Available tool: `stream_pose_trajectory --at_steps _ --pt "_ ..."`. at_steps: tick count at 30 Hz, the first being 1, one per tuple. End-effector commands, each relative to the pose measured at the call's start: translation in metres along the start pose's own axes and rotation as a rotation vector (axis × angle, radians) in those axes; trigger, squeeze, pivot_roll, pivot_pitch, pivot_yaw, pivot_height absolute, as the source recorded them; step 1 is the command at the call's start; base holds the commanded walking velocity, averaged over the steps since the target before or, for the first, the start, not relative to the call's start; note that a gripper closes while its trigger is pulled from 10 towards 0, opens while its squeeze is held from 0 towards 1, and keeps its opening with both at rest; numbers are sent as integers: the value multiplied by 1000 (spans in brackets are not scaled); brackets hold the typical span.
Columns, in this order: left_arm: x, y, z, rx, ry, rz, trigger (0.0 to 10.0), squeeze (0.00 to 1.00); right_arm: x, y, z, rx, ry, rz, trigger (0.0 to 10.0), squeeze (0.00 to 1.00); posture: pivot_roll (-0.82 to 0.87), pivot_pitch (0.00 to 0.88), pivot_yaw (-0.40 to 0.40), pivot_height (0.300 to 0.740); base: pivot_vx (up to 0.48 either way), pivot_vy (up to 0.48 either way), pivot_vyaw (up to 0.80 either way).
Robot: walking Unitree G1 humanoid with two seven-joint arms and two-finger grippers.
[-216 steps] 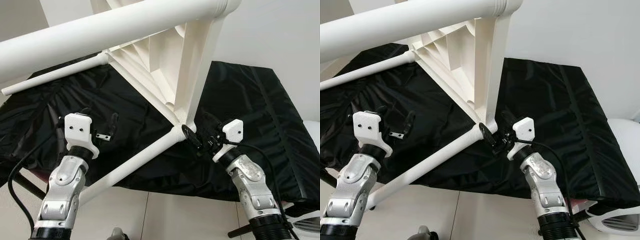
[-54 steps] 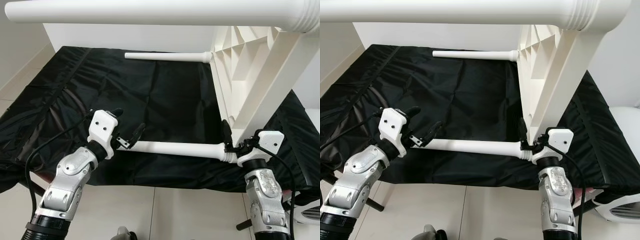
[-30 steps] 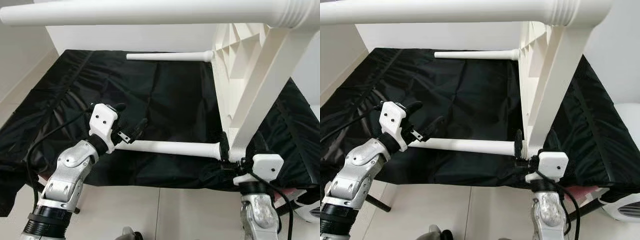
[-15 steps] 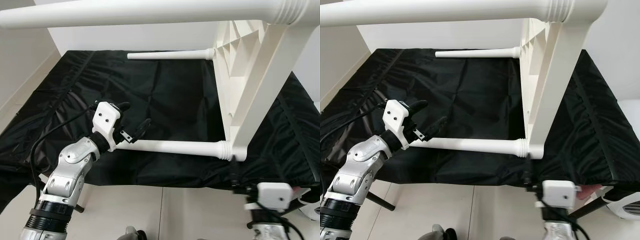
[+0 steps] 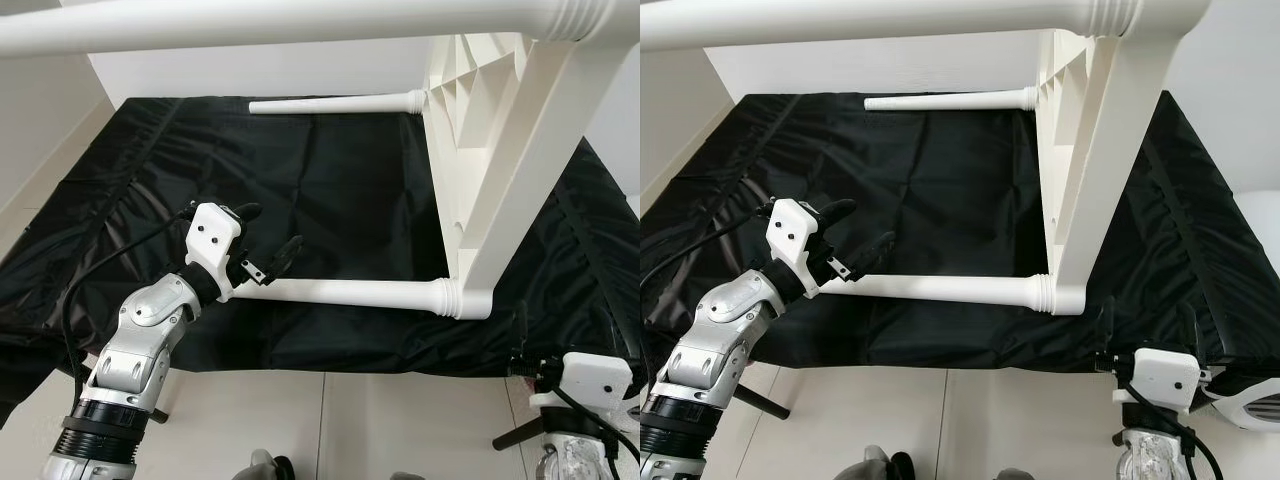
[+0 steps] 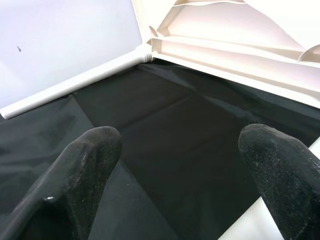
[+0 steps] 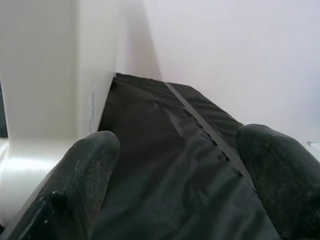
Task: Building children table
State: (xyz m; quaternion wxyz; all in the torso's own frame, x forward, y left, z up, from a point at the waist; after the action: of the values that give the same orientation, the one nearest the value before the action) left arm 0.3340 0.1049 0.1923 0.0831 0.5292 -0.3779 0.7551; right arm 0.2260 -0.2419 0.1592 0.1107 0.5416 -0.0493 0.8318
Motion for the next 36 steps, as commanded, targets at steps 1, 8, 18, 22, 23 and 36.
stream_pose_trajectory --at_steps 1,8,18,22,23,36 --pt "-1 0 -3 -6 -1 4 10000 0 -5 -3 -1 12 -25 19 10000 0 -132 137 92 740 0 0 0" --pt "-1 0 -3 0 1 4 10000 0 0 -8 6 40 -5 33 10000 0 -129 134 85 740 0 0 0" --pt "0 0 -7 13 2 8 10000 0 3 -18 20 85 22 53 10000 0 -118 131 70 740 0 0 0" --pt "0 0 -9 17 0 7 10000 0 4 -23 11 109 6 53 10000 0 -121 138 64 740 0 0 0" --pt "0 0 -9 17 0 7 10000 0 4 -23 11 109 6 53 10000 0 -121 138 64 740 0 0 0" --pt "1 0 -11 22 0 3 10000 0 10 -42 3 183 2 86 10000 0 -115 146 62 740 0 0 0"
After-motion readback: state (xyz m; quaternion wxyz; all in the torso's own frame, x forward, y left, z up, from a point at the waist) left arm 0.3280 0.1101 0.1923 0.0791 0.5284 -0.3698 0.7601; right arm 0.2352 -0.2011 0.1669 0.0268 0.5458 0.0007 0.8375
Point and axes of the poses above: a point about 5 cm out from each wrist's last joint towards the gripper, its own z axis pointing out of the wrist towards the gripper, its own x axis along the axis of the wrist's last joint, y = z × x, the point moved 5 cm from there along z, pointing out of the wrist towards the gripper, and after that the axes turned 15 degrees about z, right-handed, at the moved point
